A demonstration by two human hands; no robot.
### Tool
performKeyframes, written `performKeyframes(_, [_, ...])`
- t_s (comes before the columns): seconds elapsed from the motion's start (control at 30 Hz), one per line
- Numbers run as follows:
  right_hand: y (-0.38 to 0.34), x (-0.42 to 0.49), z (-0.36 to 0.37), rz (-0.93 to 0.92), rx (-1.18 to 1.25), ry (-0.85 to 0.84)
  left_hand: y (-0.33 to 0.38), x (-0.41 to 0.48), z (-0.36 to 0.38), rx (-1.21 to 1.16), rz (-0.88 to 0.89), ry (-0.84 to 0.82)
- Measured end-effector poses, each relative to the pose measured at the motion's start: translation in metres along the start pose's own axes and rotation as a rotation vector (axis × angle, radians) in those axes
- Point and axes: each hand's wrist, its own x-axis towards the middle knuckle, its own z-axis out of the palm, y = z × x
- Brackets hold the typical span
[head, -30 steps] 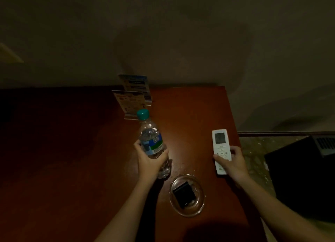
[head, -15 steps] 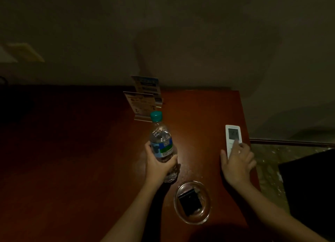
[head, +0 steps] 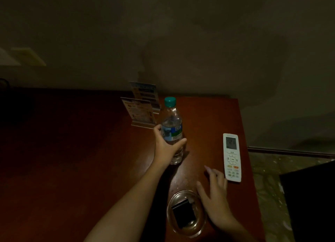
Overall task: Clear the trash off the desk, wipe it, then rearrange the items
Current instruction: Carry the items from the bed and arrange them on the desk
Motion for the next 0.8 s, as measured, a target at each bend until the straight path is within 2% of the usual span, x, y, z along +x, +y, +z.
performKeyframes(0.23, [0.0,0.001,0.008,0.031,0.006,0.009,0.024,0.067,0.007,0.055,0.102,0.005])
performKeyframes(0.43, [-0.017,0.013,0.016,0.014,0.11,0.045,0.037,0.112,0.012,0.105,0.164,-0.005])
performKeyframes(0.8, [-0.015,0.025,0.022,0.056,0.132,0.093,0.034,0.14,0.026,0.113,0.2,0.053])
